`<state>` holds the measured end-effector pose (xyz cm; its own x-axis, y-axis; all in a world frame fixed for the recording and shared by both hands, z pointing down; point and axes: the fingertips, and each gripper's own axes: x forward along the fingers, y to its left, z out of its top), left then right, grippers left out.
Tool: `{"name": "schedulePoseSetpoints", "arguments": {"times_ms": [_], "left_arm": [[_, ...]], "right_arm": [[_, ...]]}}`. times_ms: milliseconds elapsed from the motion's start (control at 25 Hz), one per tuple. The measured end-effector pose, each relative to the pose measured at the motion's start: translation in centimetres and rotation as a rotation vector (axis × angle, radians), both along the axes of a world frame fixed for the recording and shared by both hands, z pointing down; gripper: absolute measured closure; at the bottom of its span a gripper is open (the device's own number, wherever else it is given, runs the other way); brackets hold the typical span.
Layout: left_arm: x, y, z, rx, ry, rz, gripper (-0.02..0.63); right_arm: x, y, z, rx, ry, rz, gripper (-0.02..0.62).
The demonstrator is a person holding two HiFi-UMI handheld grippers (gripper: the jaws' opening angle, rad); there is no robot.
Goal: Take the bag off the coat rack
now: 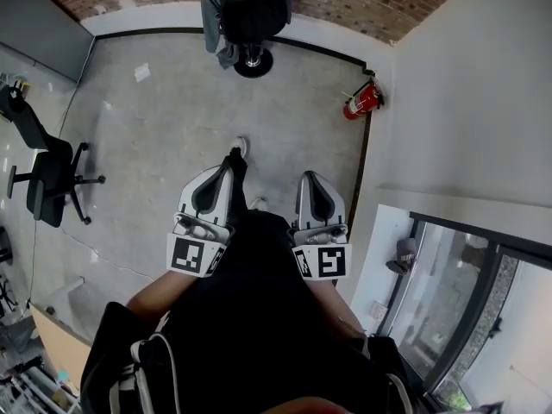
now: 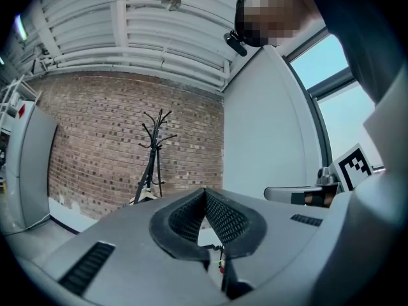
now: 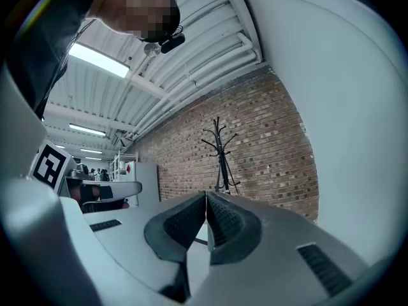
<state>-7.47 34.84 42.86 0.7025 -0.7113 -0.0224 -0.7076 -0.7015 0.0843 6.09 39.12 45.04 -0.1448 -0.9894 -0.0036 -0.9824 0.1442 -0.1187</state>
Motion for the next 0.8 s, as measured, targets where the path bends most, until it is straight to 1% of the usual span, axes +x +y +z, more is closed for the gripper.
{"name": "schedulePoseSetpoints", "arguments": {"times_ms": [280,480,600,800], "left_arm": [[2.1,-0.8,-0.2,-0.002,0.018,0.044,0.586],[2.9,-2.4,0.0,-0.01,0.035,0.041,0.586],[3.2,-3.3,0.7,-0.03,0.037,0.047,0.586],[3.2,-6.4,0.8,-0.045,0.067,0.025,0.586]], "right_arm": [[1.7,-0.7,-0.4,-0.002,0.002,0.023,0.575],[2.6,-2.1,0.2,-0.032,0.004,0.015,0.575],[3.0,-3.1,0.4,-0.04,0.013,0.014,0.575],[3.0,-5.9,0.9,-0.057,0.024,-0.003,0.575]]}}
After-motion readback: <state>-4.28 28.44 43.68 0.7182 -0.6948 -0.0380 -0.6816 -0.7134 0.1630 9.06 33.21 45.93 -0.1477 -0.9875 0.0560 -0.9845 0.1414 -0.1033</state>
